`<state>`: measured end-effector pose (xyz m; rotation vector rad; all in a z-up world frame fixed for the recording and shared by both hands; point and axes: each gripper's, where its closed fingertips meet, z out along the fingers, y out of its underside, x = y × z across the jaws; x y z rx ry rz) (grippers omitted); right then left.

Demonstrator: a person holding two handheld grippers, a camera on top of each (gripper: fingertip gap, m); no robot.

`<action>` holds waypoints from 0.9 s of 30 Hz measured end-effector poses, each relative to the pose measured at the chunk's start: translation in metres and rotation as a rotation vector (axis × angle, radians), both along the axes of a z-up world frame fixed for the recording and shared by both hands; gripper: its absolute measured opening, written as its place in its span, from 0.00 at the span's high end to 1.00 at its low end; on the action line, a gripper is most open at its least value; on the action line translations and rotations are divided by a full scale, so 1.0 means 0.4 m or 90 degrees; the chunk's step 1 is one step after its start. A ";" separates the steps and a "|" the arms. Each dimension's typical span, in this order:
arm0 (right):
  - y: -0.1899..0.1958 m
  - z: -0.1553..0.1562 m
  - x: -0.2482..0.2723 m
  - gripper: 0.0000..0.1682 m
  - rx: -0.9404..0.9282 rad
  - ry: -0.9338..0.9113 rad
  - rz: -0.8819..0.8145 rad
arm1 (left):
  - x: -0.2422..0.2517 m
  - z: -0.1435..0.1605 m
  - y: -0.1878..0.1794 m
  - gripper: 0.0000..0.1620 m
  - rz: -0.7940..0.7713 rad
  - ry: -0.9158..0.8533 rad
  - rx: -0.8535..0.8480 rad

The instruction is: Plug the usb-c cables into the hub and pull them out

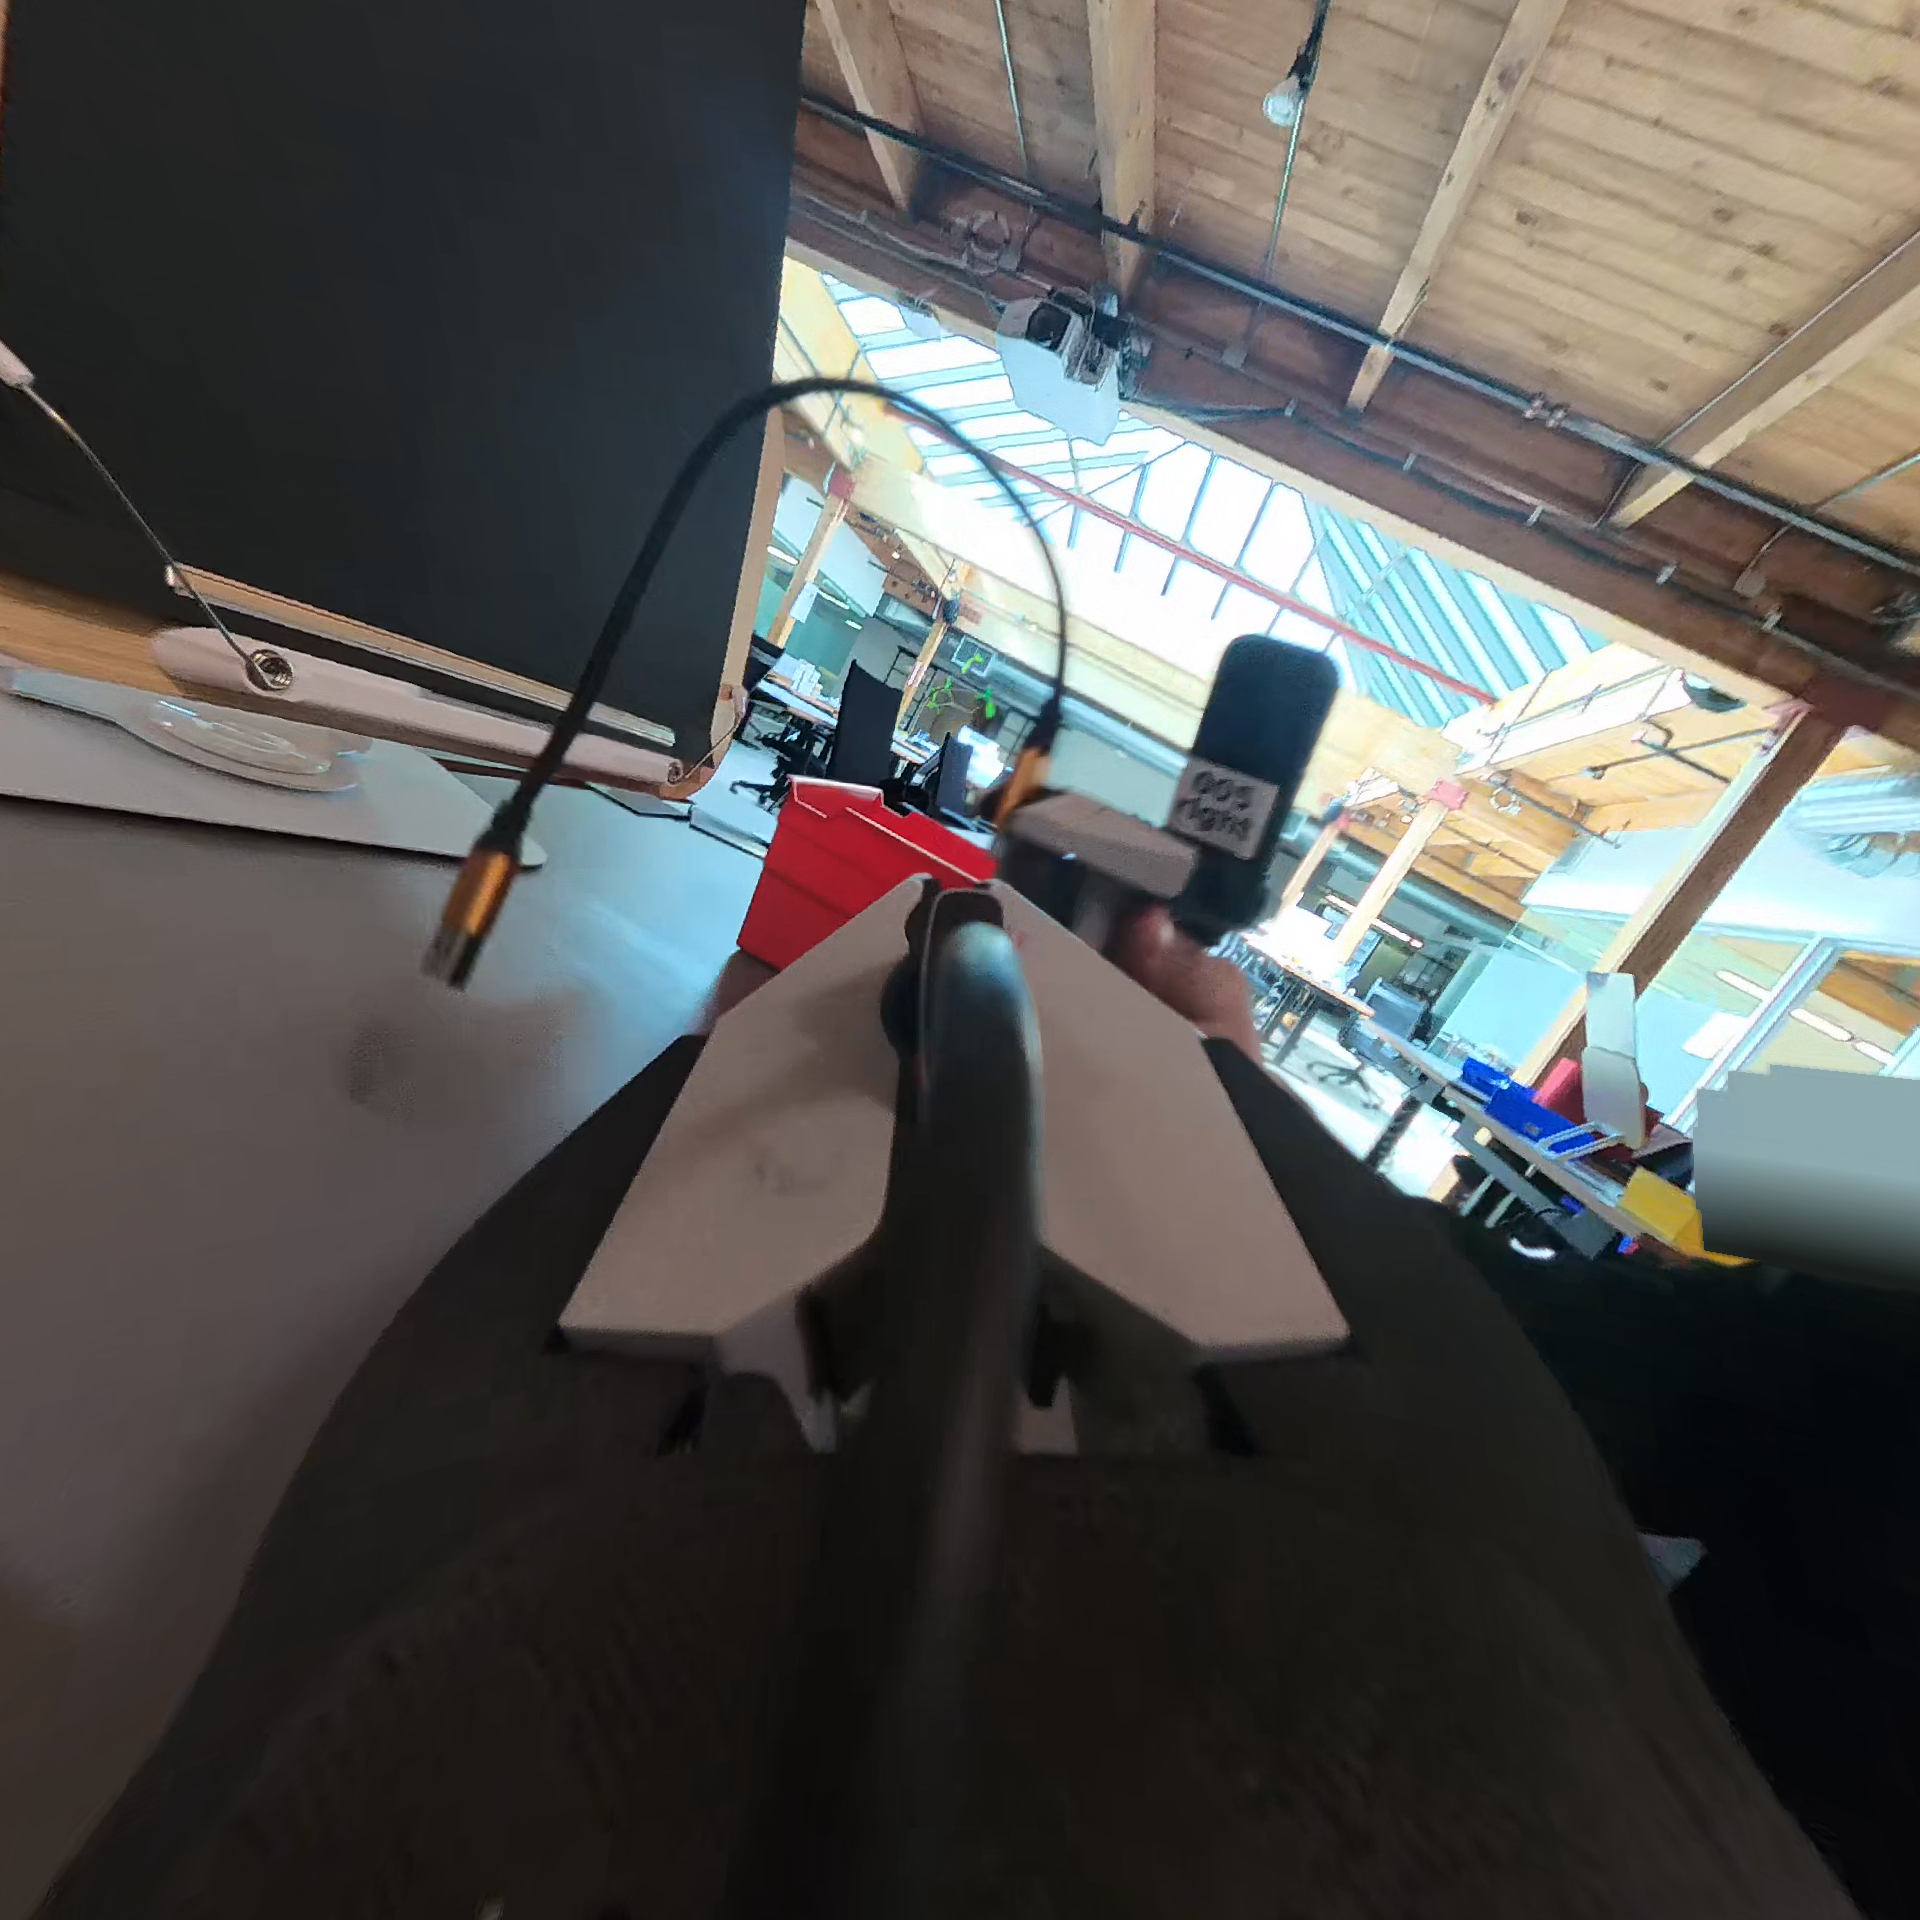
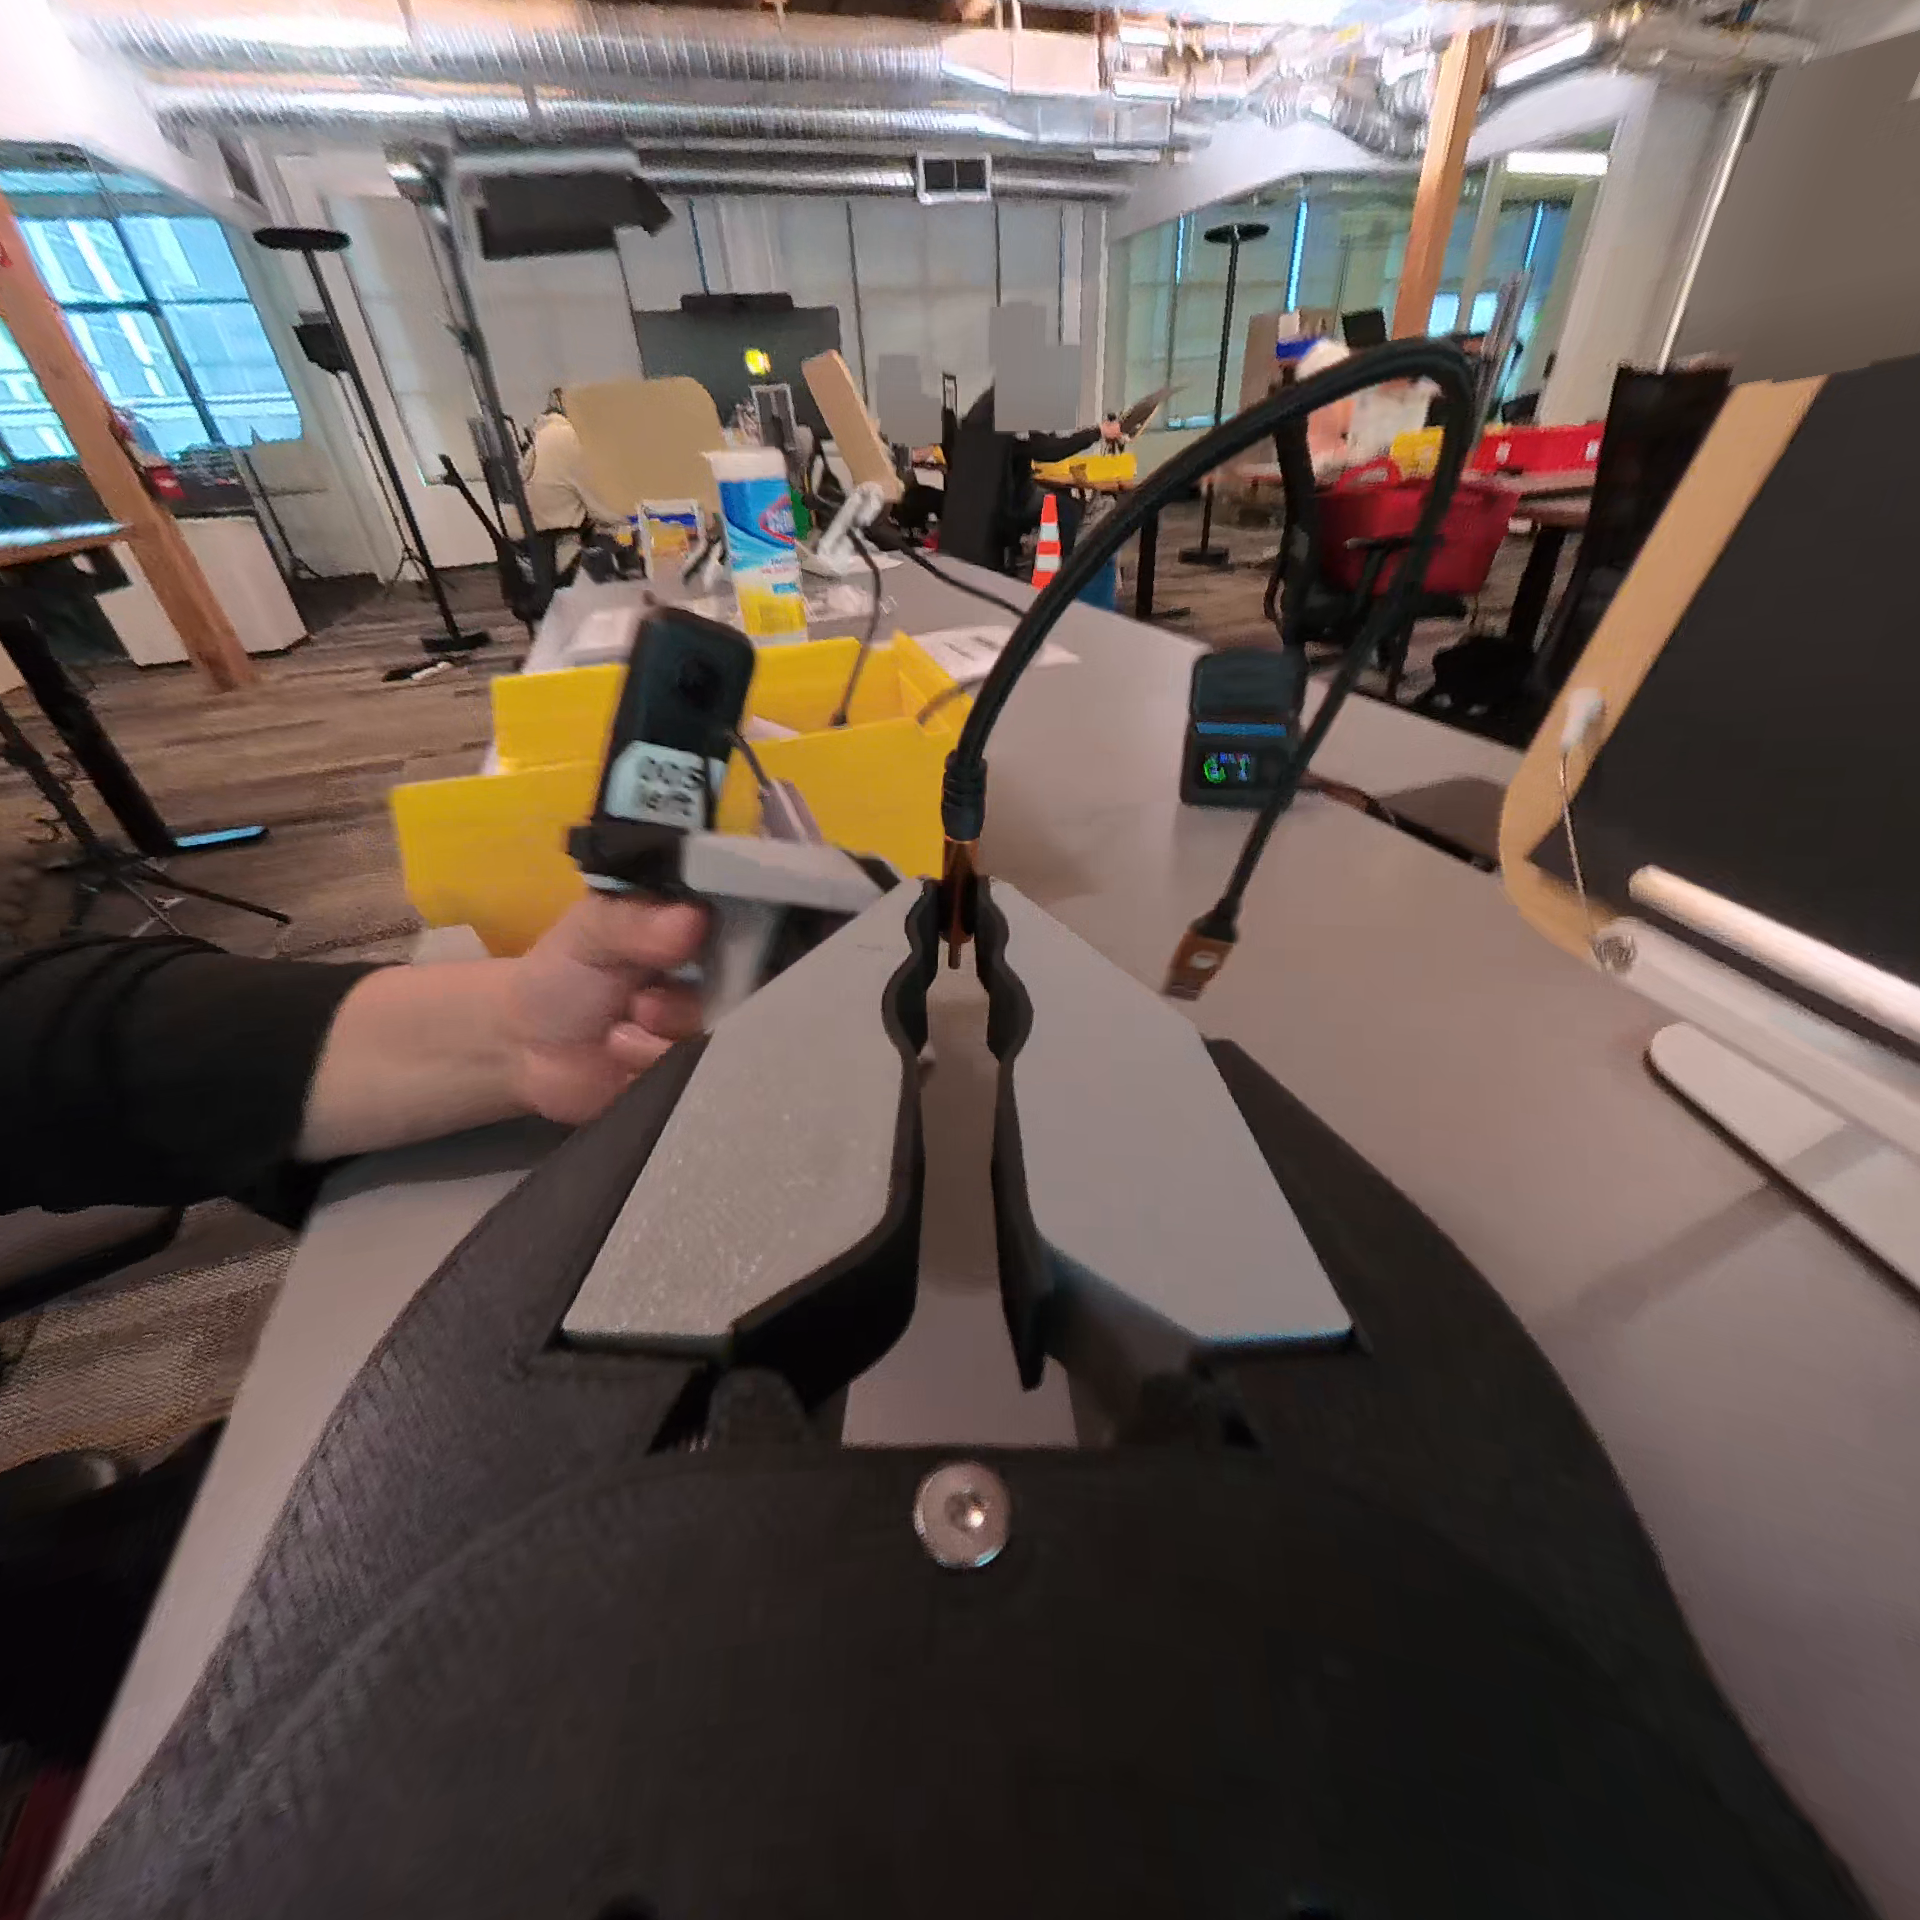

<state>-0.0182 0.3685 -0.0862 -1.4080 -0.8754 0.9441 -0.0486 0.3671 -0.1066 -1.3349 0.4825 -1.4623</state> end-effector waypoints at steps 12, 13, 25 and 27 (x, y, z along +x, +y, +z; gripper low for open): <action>-0.235 0.258 0.469 0.98 0.075 -0.228 -0.170 | 0.053 -0.044 -0.024 0.97 0.013 0.148 0.058; -0.244 0.255 0.522 0.99 0.060 -0.256 -0.197 | 0.059 -0.046 -0.030 0.97 0.012 0.160 0.068; -0.239 -0.207 0.846 0.95 -0.318 -0.677 -0.356 | 0.050 -0.096 0.005 0.97 0.225 0.420 0.252; -0.227 -0.213 0.873 0.94 -0.300 -0.733 -0.398 | 0.022 -0.104 0.034 0.97 0.285 0.461 0.250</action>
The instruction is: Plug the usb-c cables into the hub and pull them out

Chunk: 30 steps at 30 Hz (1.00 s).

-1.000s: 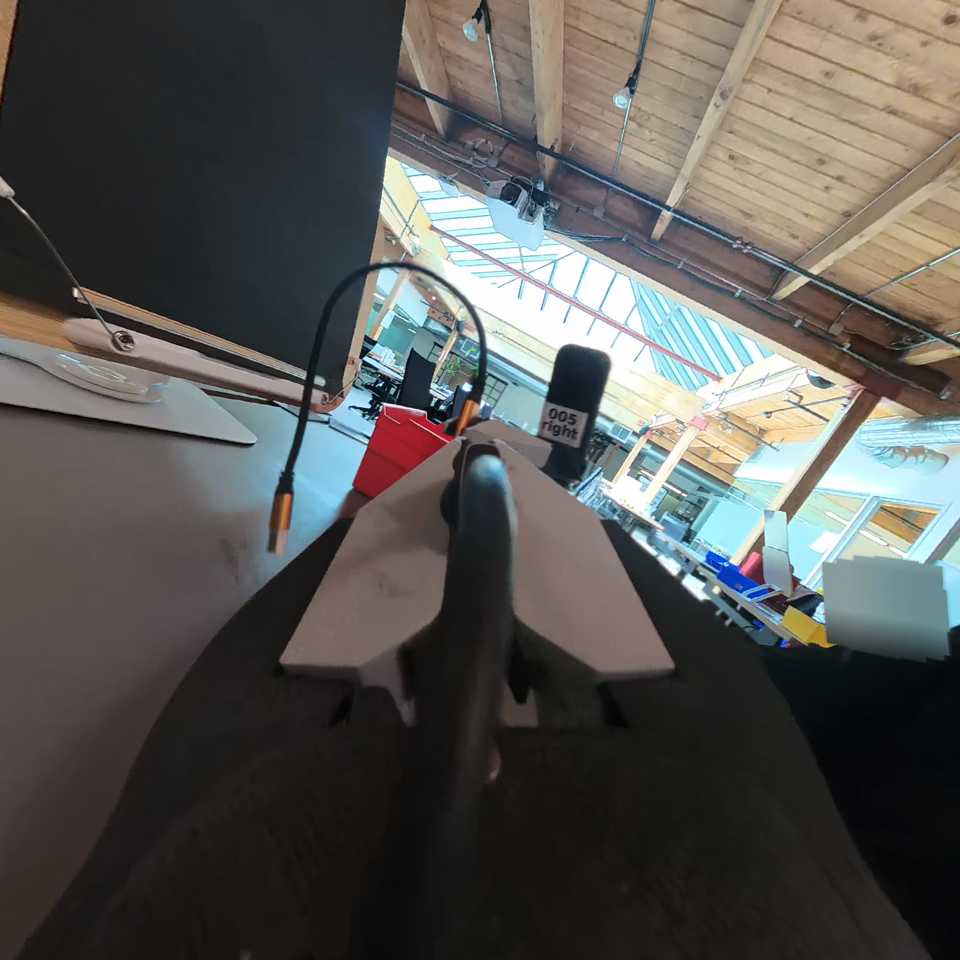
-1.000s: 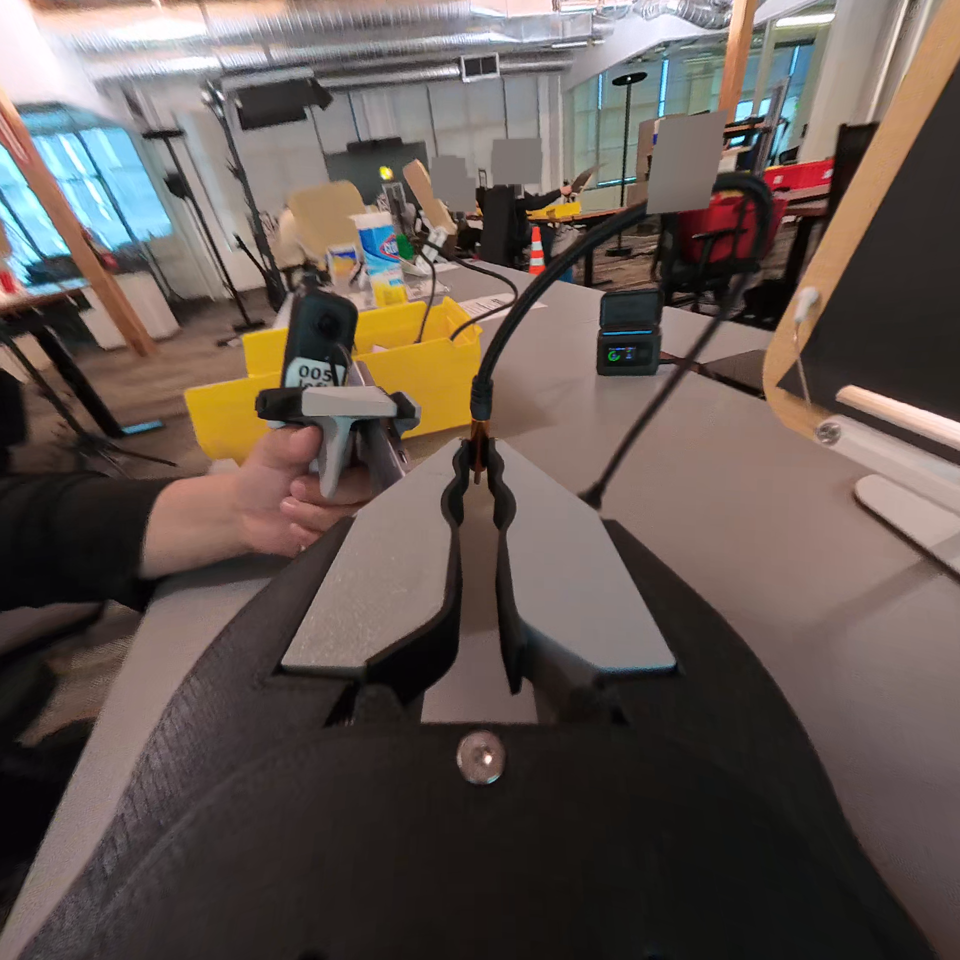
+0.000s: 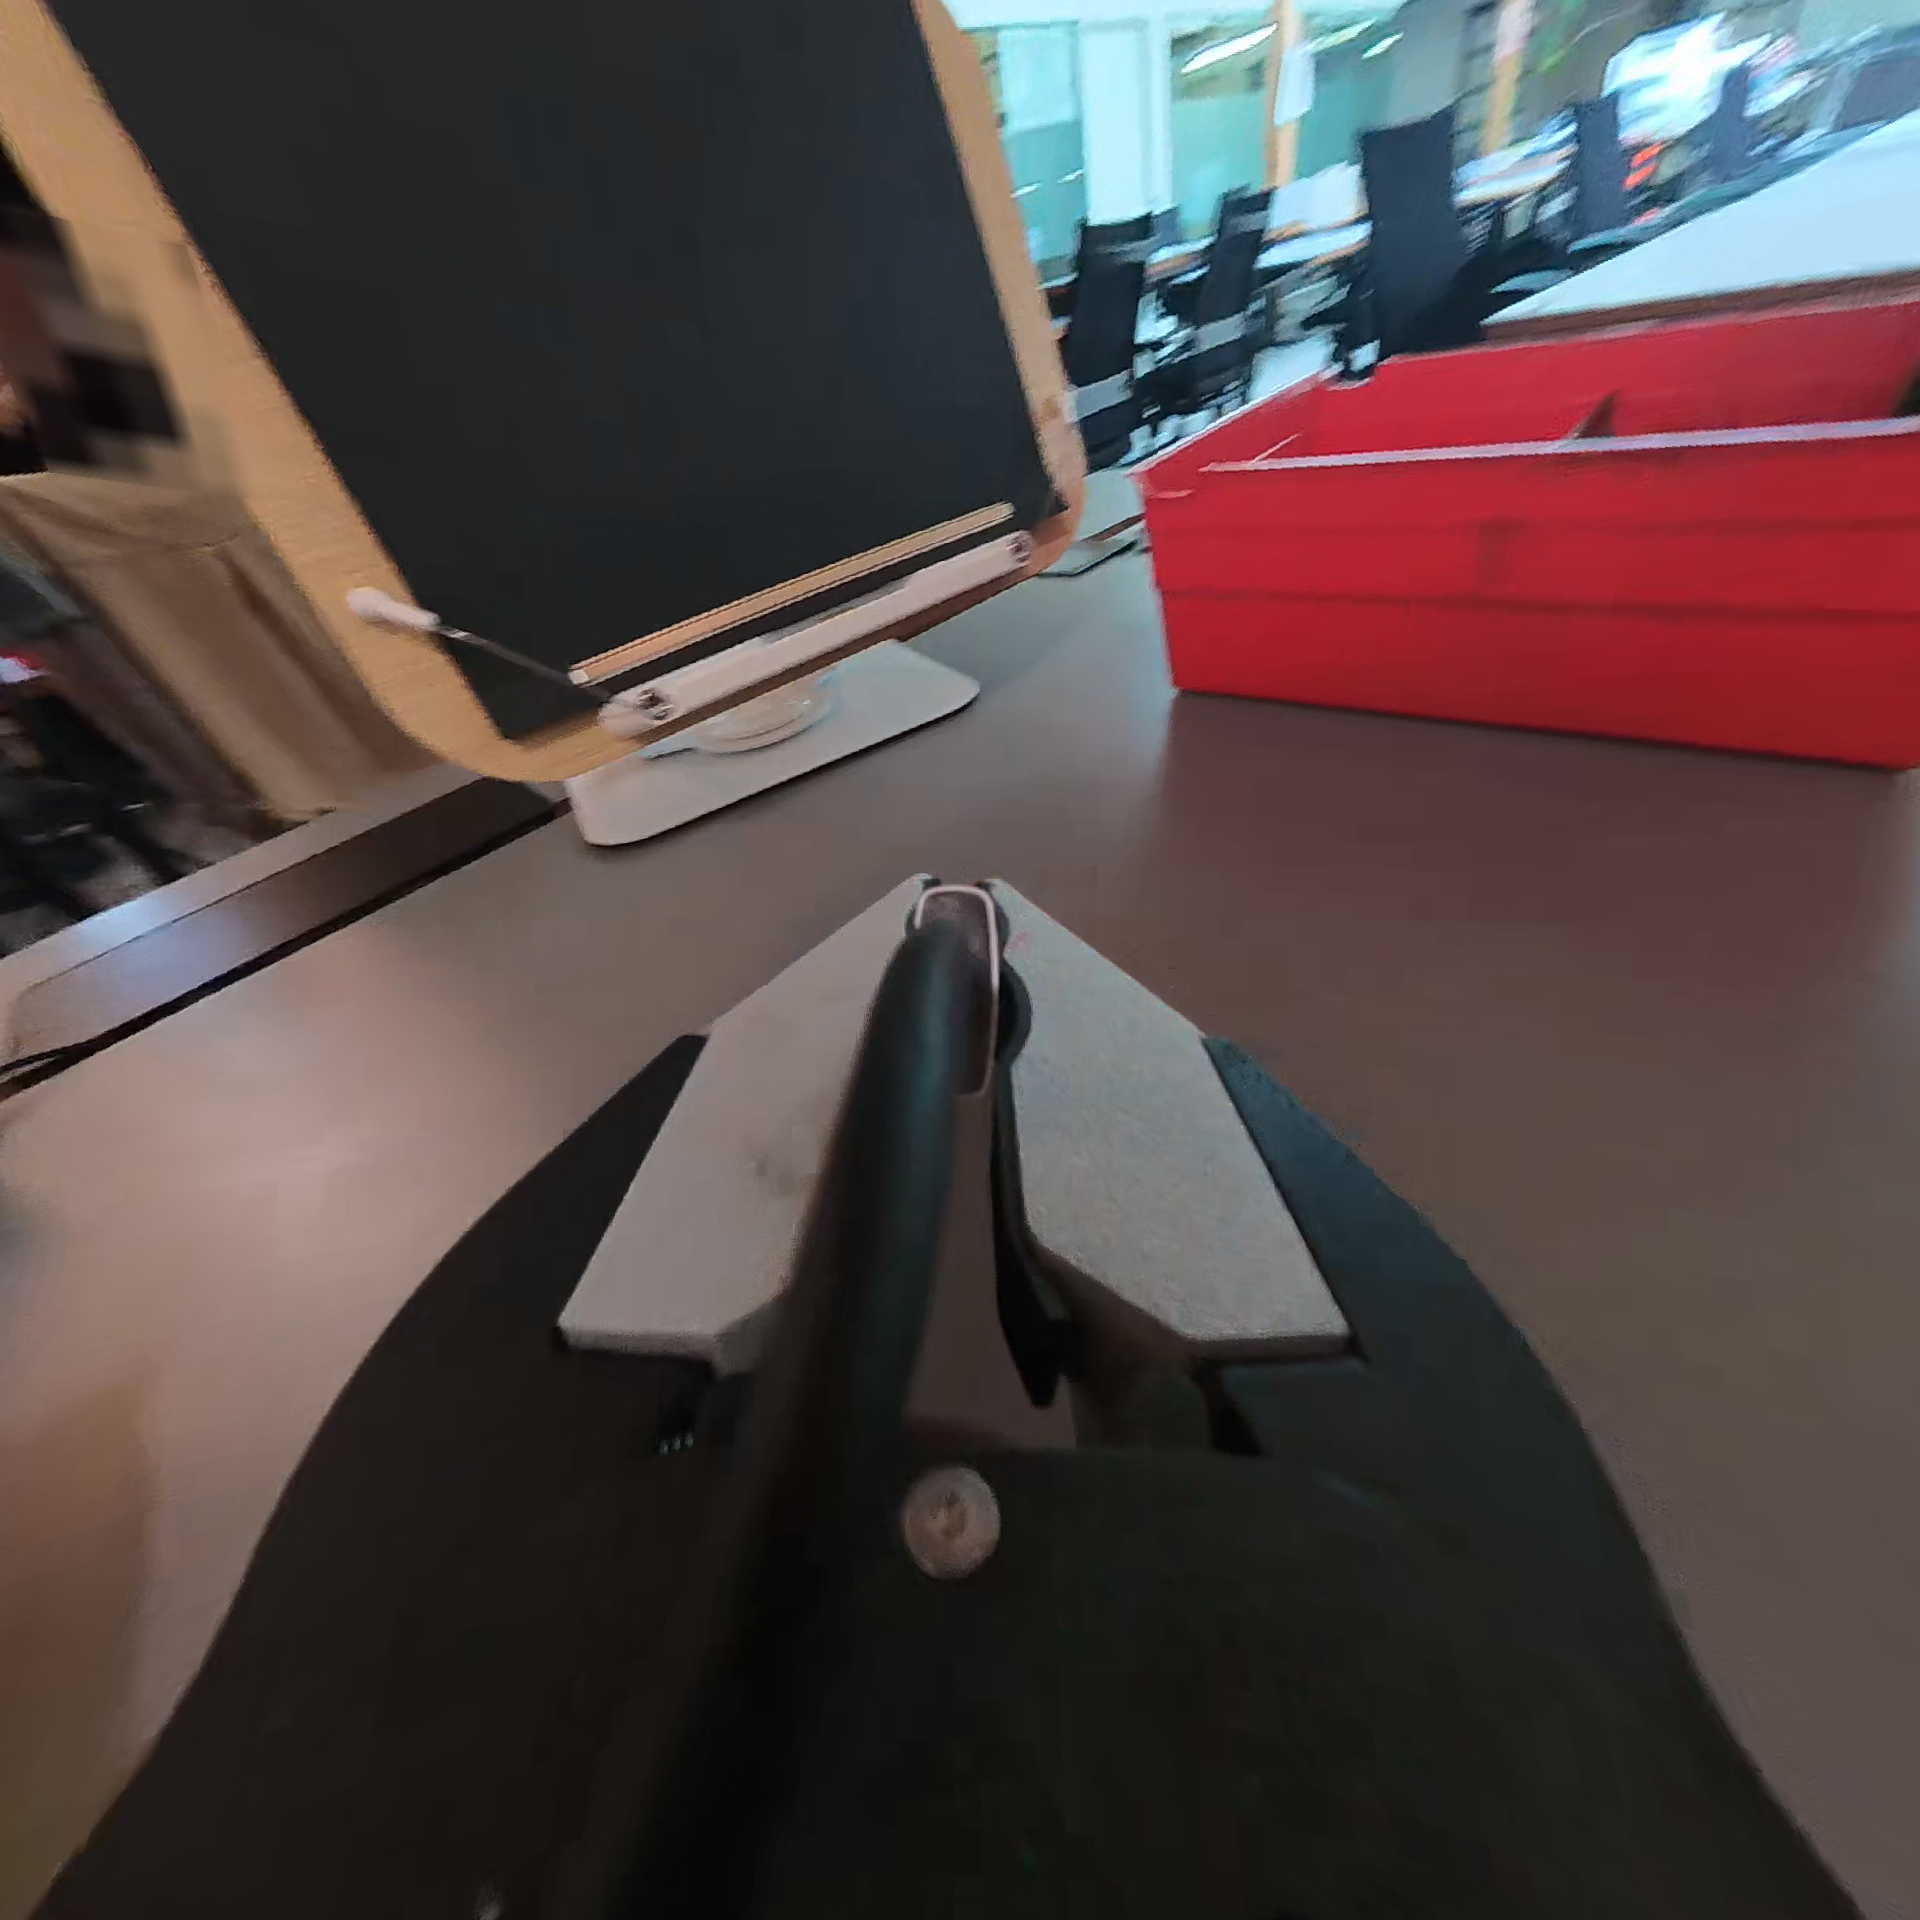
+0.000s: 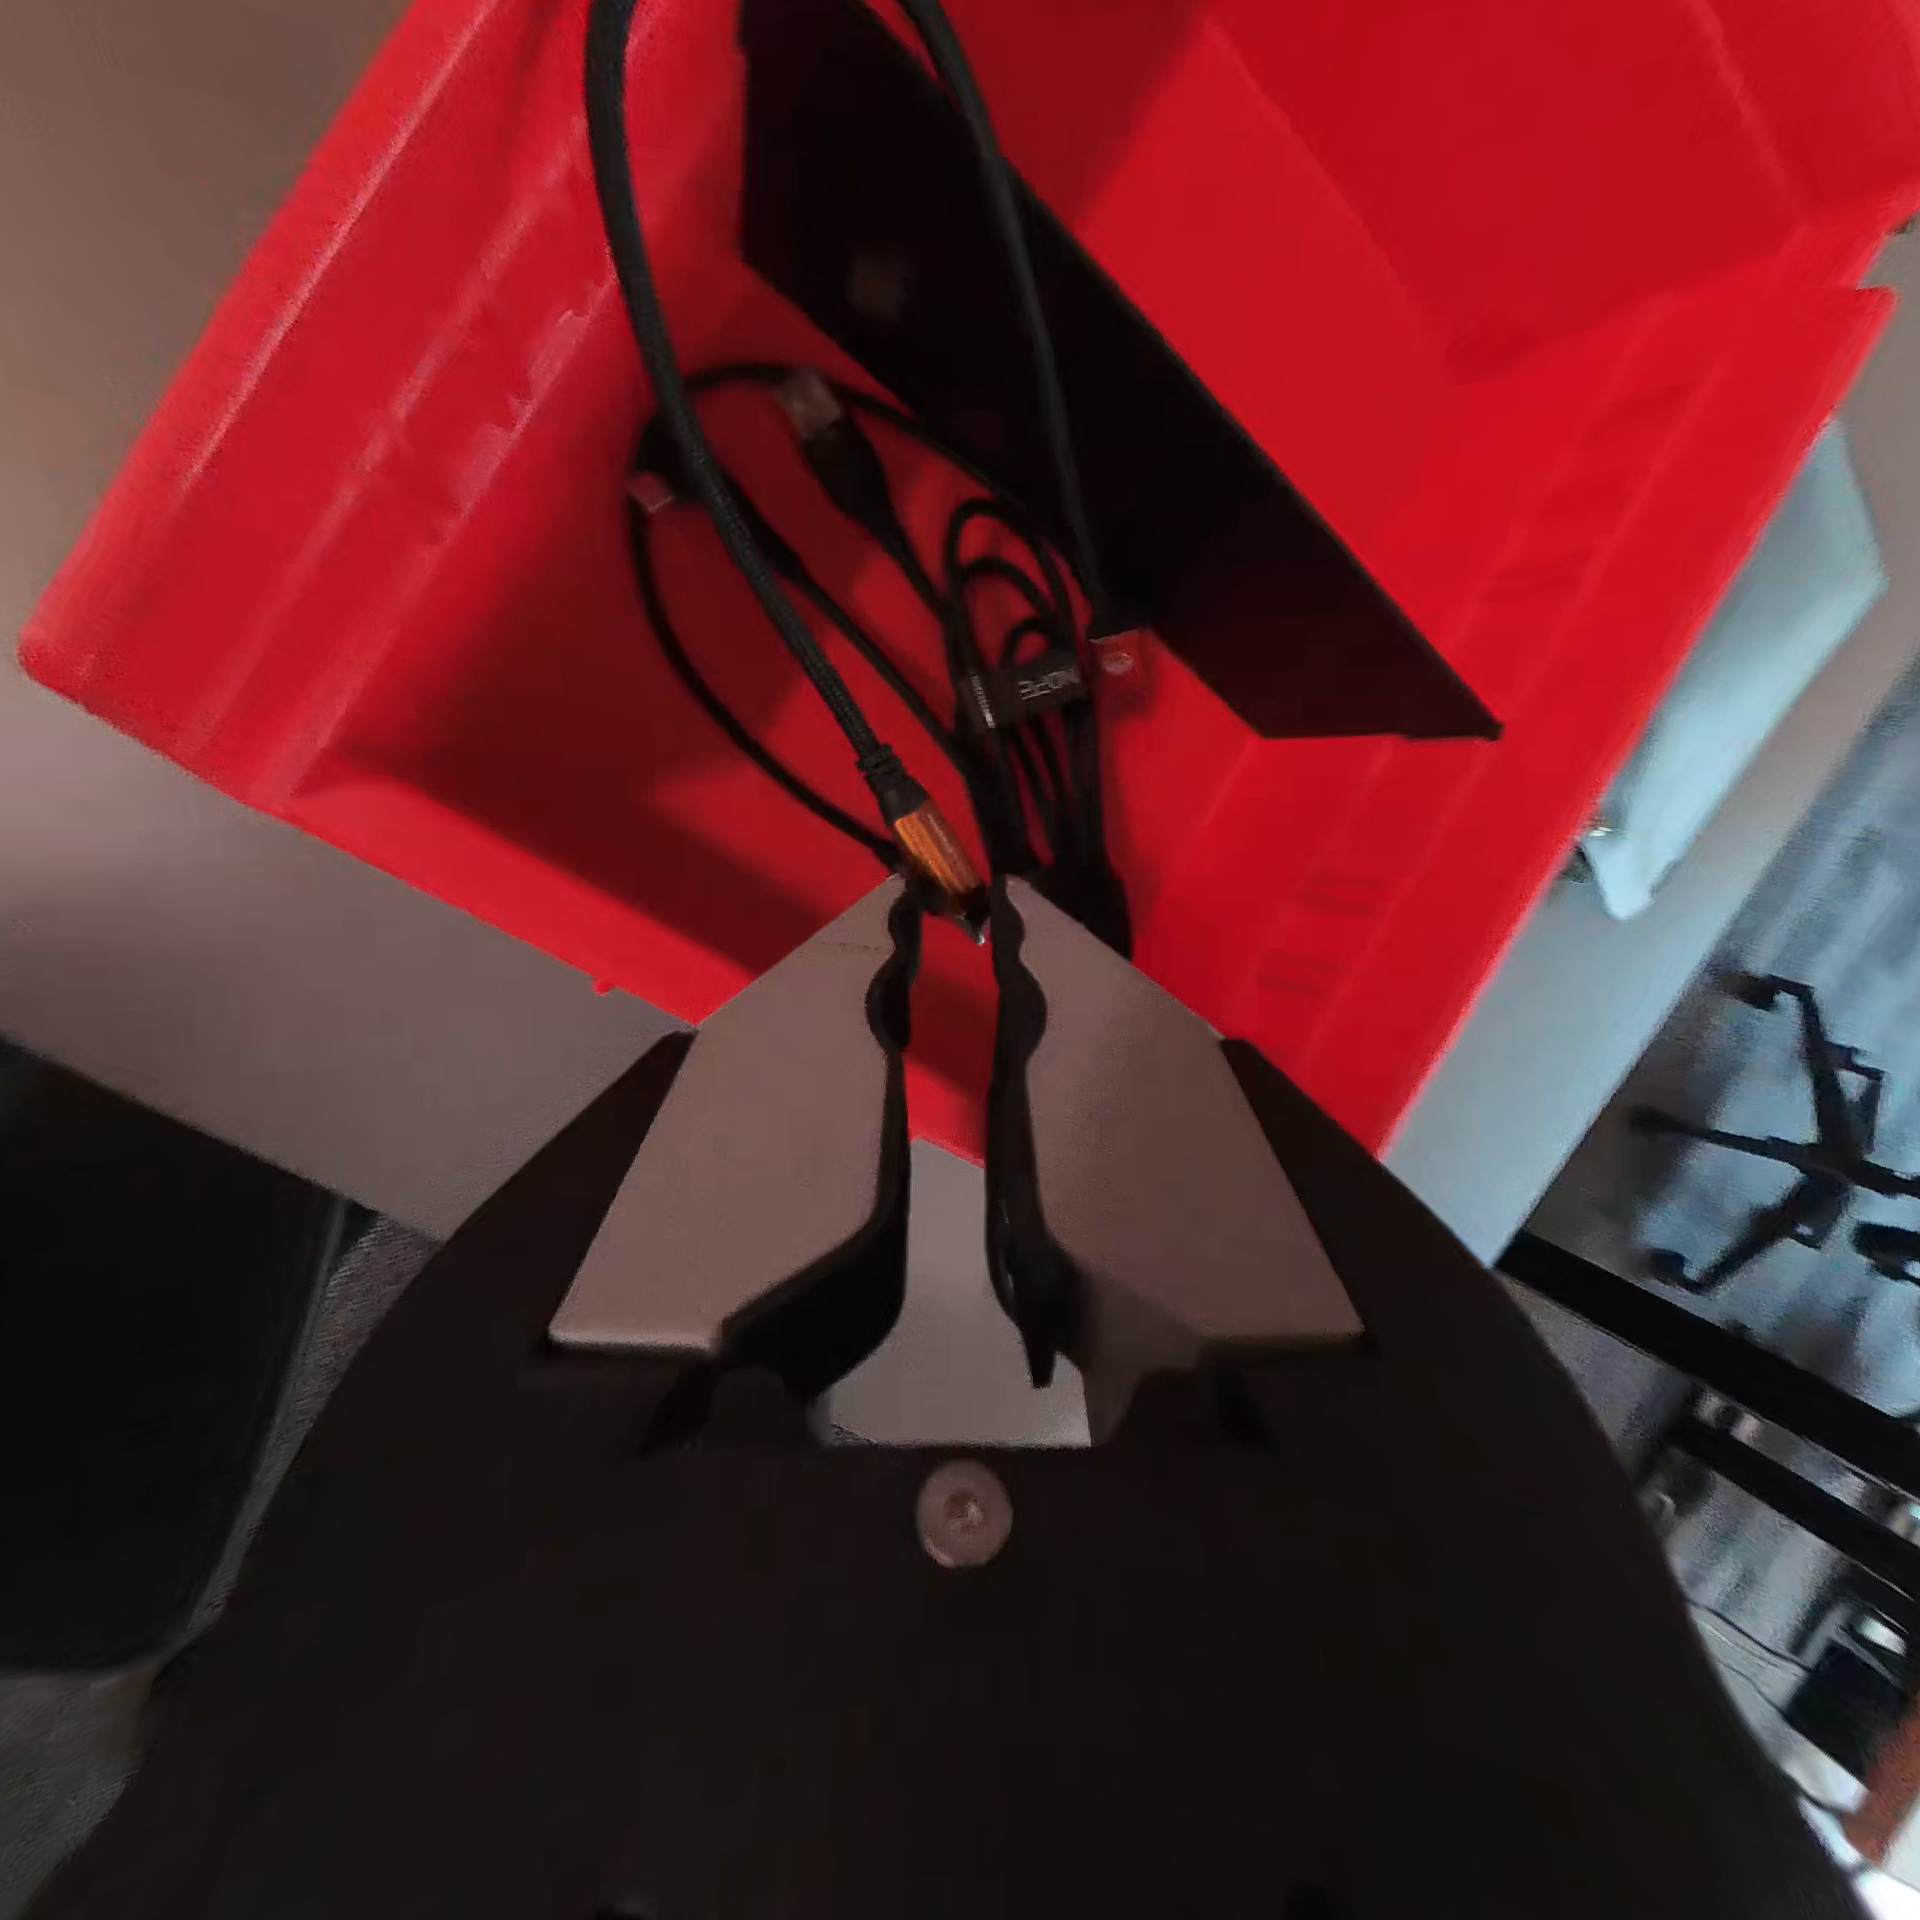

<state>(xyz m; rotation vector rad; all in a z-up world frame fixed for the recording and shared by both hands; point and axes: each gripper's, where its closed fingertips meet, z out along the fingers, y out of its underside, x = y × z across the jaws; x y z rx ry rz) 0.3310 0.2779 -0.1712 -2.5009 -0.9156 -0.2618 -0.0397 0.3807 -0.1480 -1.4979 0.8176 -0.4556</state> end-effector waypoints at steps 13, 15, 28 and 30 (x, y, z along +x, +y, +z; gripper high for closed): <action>0.061 0.200 -0.182 0.76 0.204 0.111 0.065 | -0.042 -0.049 0.049 0.97 0.125 0.175 0.066; 0.040 0.241 -0.294 0.73 0.223 0.161 0.142 | -0.034 -0.043 0.042 0.97 0.111 0.161 0.068; -0.028 0.090 -0.790 0.71 0.107 0.262 0.537 | 0.129 0.036 -0.283 0.98 -0.447 -0.041 0.068; -0.029 0.057 -0.806 0.71 0.092 0.276 0.543 | 0.125 0.058 -0.294 0.98 -0.472 -0.081 0.060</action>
